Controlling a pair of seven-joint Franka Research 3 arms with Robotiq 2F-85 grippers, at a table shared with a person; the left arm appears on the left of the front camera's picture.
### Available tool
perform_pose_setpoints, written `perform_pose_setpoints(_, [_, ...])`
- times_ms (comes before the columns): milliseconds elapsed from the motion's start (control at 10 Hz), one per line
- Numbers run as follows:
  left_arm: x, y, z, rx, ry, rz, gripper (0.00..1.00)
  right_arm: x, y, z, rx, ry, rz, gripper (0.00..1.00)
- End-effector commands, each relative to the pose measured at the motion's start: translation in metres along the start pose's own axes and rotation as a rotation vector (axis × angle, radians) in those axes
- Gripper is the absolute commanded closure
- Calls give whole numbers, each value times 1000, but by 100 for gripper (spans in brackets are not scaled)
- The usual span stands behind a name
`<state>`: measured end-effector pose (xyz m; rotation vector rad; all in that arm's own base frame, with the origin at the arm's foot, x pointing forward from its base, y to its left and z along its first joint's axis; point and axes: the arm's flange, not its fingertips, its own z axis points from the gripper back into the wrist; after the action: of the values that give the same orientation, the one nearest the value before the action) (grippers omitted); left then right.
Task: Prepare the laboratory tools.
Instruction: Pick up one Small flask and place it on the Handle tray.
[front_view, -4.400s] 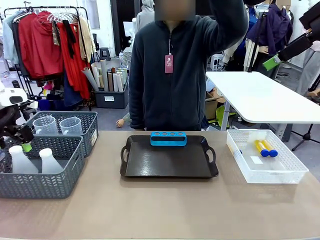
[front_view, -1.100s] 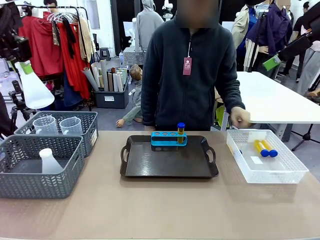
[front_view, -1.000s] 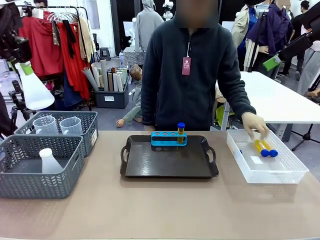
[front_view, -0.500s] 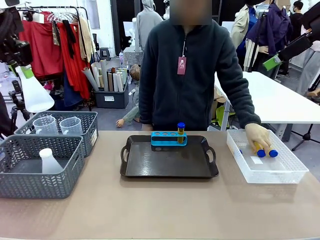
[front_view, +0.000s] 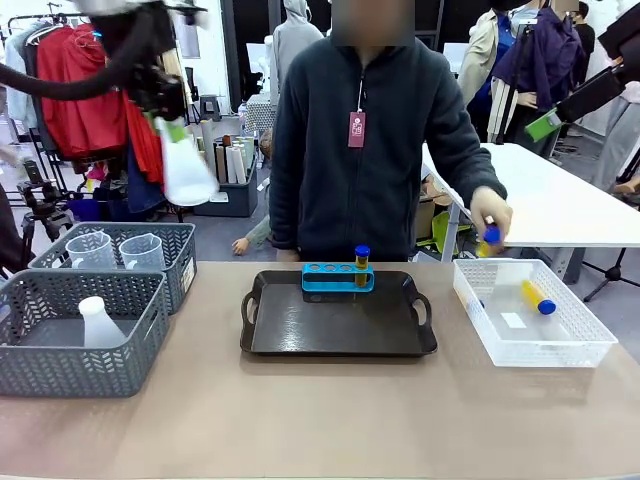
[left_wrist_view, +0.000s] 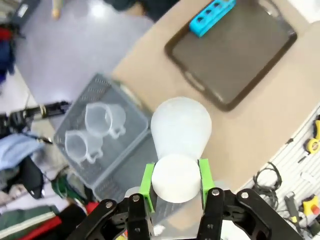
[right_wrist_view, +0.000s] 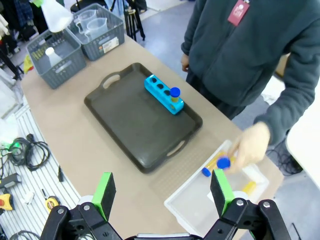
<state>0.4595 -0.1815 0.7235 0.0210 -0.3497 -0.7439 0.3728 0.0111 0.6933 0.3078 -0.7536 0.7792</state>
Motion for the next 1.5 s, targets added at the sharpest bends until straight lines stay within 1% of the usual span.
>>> perform_pose_setpoints(0, [33,-13,-19,6,-52,-120,100,1,0,1,12,-8,5,0])
perform_pose_setpoints(100, [58,-37,-37,-18,-76,-212,100,1,0,1,12,-8,5,0])
perform_pose_setpoints(300, [88,-84,-72,-75,-87,-338,100,1,0,1,12,-8,5,0])
perform_pose_setpoints(500, [110,-121,-110,-94,-145,-437,100,1,0,1,12,-8,5,0])
perform_pose_setpoints(600, [120,-139,-131,-94,-166,-507,100,1,0,1,12,-8,5,0])
perform_pose_setpoints(700, [126,-151,-148,-96,-155,-542,100,1,0,1,12,-8,5,0])
perform_pose_setpoints(800, [129,-159,-160,-116,-137,-551,100,1,0,1,12,-8,5,0])
perform_pose_setpoints(900, [129,-158,-159,-152,-141,-532,100,1,0,1,12,-8,5,0])
perform_pose_setpoints(1000, [129,-165,-158,-122,-137,-523,100,1,0,1,12,-8,5,0])
perform_pose_setpoints(1200, [129,-165,-158,-122,-137,-523,100,1,0,1,12,-8,5,0])
perform_pose_setpoints(1300, [132,-168,-170,-134,-130,-529,100,1,0,1,12,-8,5,0])
perform_pose_setpoints(1400, [131,-158,-167,-88,-122,-569,100,1,0,1,12,-8,5,0])
